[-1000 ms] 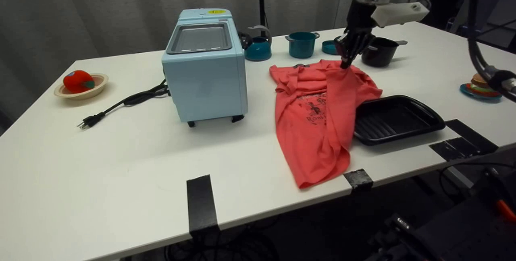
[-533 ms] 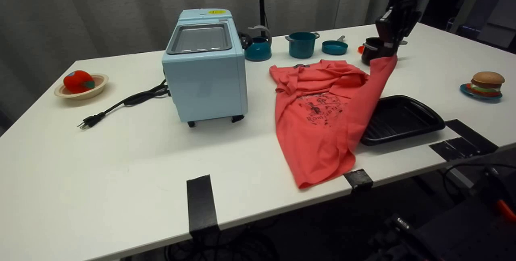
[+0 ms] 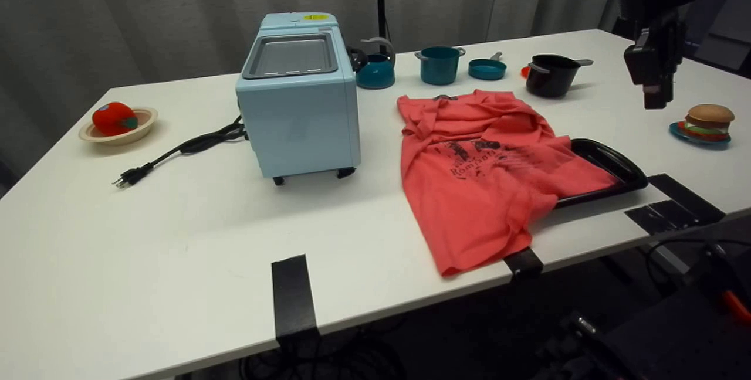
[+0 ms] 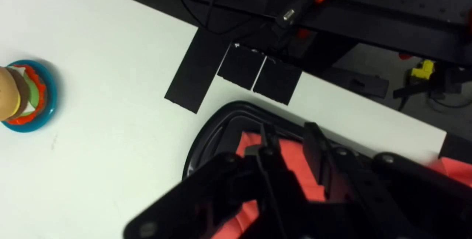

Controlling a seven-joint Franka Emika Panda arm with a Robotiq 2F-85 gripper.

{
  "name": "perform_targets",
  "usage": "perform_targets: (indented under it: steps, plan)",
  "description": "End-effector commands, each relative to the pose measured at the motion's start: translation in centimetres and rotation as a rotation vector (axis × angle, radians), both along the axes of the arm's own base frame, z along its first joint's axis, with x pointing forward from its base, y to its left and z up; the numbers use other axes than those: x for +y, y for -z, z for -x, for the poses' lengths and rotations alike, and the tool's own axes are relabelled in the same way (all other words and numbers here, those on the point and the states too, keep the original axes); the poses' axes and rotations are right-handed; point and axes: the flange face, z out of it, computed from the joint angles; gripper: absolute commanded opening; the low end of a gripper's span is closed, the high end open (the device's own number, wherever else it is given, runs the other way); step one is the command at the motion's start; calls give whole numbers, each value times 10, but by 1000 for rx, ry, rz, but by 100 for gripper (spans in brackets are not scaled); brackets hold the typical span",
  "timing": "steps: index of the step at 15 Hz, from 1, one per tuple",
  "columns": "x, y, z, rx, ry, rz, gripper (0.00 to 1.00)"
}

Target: Unwrap the folded peach t-shirt on the table.

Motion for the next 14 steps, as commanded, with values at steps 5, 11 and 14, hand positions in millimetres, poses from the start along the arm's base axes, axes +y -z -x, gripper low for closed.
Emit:
perform_targets:
  steps: [5,11,14]
  plan:
    - [3,-3,20,0,-39,47,88]
    - [6,-11,-5,-121,18,1,100]
    - [14,-9,-28,-228,52,-43,100]
